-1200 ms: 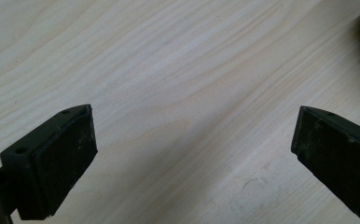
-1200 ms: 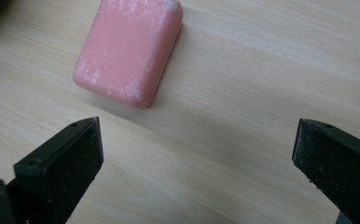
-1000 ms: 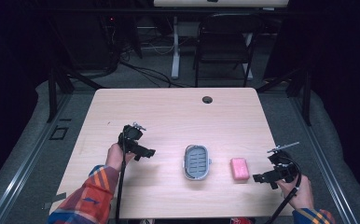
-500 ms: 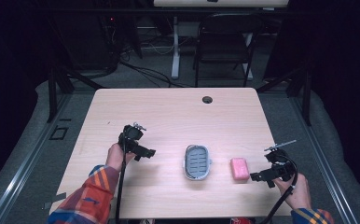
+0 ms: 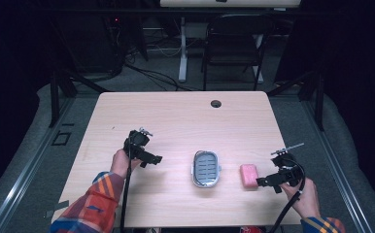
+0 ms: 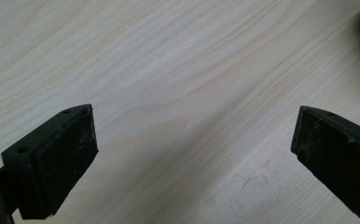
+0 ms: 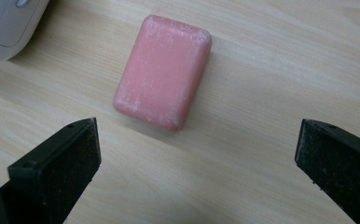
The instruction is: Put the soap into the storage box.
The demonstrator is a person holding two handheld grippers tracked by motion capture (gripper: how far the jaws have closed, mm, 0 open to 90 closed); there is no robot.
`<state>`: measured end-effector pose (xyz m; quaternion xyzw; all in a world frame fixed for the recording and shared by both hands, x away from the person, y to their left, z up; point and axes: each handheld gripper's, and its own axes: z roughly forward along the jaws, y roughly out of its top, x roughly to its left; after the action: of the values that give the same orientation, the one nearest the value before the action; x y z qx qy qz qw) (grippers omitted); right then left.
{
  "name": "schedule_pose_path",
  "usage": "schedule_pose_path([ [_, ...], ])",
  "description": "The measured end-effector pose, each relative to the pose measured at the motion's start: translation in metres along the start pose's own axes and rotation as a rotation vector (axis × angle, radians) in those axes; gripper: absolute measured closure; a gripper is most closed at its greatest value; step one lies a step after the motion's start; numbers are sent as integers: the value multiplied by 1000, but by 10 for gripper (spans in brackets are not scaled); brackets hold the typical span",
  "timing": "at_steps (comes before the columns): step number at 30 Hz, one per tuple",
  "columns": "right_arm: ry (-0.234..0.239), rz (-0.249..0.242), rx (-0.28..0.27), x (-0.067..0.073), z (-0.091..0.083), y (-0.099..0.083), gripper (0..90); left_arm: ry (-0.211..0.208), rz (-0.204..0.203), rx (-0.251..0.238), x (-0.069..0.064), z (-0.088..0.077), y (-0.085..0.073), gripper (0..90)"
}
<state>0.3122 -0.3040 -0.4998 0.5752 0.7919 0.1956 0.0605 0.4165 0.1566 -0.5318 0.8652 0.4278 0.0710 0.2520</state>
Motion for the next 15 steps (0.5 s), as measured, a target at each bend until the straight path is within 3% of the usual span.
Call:
schedule_pose_path([
  [15, 6, 30, 17, 7, 1, 13, 0, 4, 1, 7, -1, 1, 0, 3],
])
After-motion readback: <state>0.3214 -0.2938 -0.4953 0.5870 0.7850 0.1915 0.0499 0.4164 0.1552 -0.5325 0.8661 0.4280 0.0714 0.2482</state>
